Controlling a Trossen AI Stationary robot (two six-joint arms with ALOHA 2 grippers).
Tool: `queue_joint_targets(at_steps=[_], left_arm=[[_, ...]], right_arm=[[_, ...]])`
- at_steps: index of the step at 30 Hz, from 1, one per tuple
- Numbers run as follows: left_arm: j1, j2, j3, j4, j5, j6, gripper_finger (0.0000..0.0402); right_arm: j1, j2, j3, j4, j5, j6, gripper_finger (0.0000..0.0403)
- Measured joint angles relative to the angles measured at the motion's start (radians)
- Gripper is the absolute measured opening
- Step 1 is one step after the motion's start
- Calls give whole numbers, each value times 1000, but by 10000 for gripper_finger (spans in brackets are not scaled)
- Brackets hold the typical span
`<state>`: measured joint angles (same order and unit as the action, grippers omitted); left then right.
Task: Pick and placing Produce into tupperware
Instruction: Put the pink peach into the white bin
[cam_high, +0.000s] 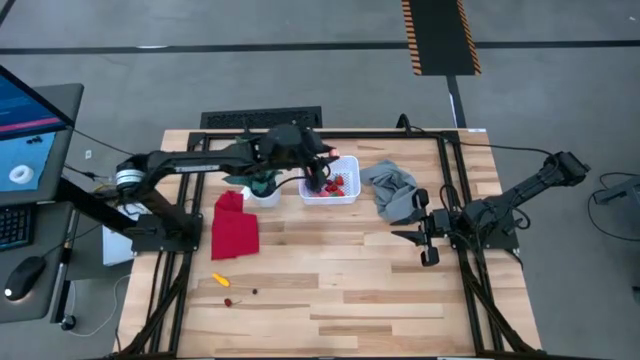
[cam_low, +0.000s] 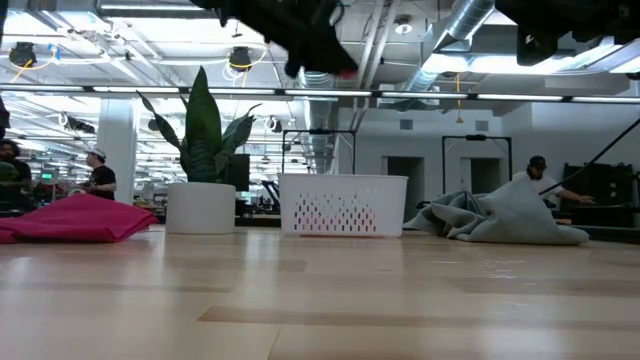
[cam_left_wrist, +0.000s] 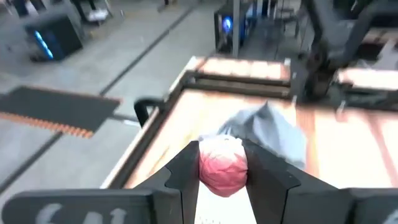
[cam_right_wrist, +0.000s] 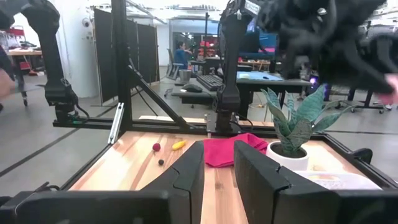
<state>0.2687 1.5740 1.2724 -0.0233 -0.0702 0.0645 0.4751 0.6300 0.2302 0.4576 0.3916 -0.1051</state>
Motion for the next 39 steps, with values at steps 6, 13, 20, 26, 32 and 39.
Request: queue_joint_targets(at_steps=[6, 13, 20, 26, 32, 39], left_arm=[[33, 93, 0, -76, 34, -19, 98], [70, 172, -1, -223, 191, -63, 98], [91, 191, -1, -301, 232, -103, 98], [100, 215, -2, -317, 299, -128, 98], [100, 212, 0, -302, 246, -119, 98], [121, 212, 40, -329, 289, -113, 98]], right_arm=[[0, 0, 0, 0, 0, 0, 108], [0, 0, 0, 0, 0, 0, 108], [0, 0, 0, 0, 0, 0, 108], [0, 0, 0, 0, 0, 1, 108], [0, 0, 0, 0, 0, 2, 108], [0, 0, 0, 0, 0, -2, 108]])
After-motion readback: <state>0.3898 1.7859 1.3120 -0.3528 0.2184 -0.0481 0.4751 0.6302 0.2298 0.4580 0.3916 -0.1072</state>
